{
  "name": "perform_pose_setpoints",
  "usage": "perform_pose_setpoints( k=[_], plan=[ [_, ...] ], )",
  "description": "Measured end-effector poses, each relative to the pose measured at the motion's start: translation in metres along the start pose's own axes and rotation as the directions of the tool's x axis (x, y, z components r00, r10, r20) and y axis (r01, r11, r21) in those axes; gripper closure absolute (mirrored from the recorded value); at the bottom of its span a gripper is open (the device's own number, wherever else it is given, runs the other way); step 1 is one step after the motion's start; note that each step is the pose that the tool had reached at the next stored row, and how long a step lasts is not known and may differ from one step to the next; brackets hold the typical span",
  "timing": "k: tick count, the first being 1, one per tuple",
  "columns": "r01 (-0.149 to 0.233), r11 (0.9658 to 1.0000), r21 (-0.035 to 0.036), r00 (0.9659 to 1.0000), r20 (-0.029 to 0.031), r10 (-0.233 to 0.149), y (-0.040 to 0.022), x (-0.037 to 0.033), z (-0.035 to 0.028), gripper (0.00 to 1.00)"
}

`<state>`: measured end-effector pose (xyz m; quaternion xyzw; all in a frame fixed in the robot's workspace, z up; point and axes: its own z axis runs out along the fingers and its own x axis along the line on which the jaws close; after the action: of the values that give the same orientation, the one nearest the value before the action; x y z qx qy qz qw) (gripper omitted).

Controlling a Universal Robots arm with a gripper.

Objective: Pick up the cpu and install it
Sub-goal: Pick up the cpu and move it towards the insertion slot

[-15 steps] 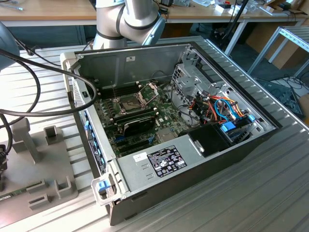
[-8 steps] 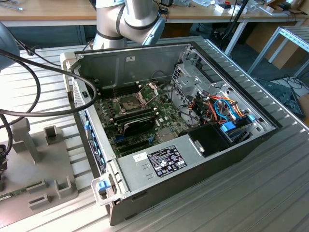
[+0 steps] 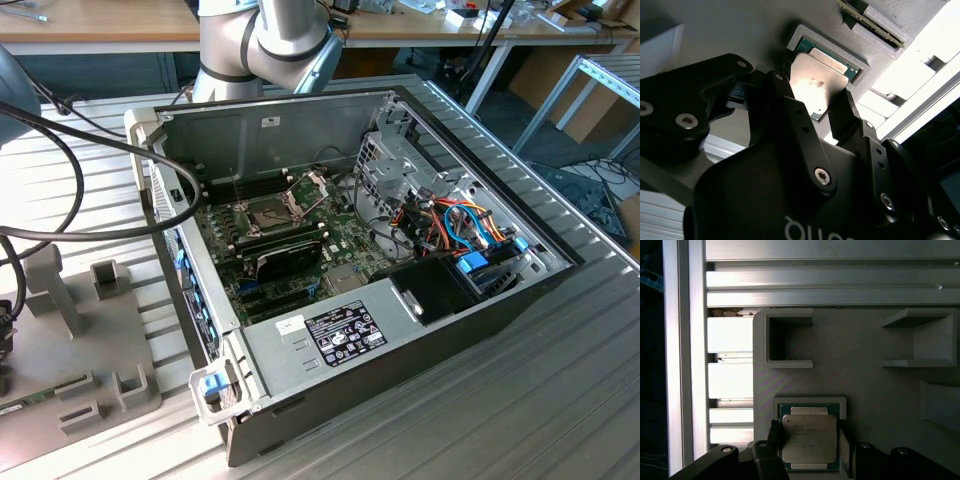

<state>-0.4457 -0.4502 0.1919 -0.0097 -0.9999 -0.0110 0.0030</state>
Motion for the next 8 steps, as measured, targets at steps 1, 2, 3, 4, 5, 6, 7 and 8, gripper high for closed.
perform_pose_setpoints(
  k=[1, 2, 3, 4, 5, 6, 7, 8],
  plan=[
    [0.0, 1.0, 0.0, 1.0, 0.0, 0.0, 0.0, 0.0, 0.0, 0.45],
    [0.0, 1.0, 0.0, 1.0, 0.0, 0.0, 0.0, 0.0, 0.0, 0.45],
    [0.0, 1.0, 0.0, 1.0, 0.0, 0.0, 0.0, 0.0, 0.0, 0.45],
    [0.0, 1.0, 0.0001, 1.0, 0.0, 0.0, 0.0, 0.0, 0.0, 0.45],
    [0.0, 1.0, 0.0001, 1.0, 0.0, 0.0, 0.0, 0.0, 0.0, 0.45],
    [0.0, 1.0, 0.0, 1.0, 0.0, 0.0, 0.0, 0.0, 0.0001, 0.45],
    [0.0, 1.0, 0.0, 1.0, 0.0, 0.0, 0.0, 0.0, 0.0001, 0.45],
    [0.0, 1.0, 0.0, 1.0, 0.0, 0.0, 0.0, 0.0, 0.0001, 0.45]
  ],
)
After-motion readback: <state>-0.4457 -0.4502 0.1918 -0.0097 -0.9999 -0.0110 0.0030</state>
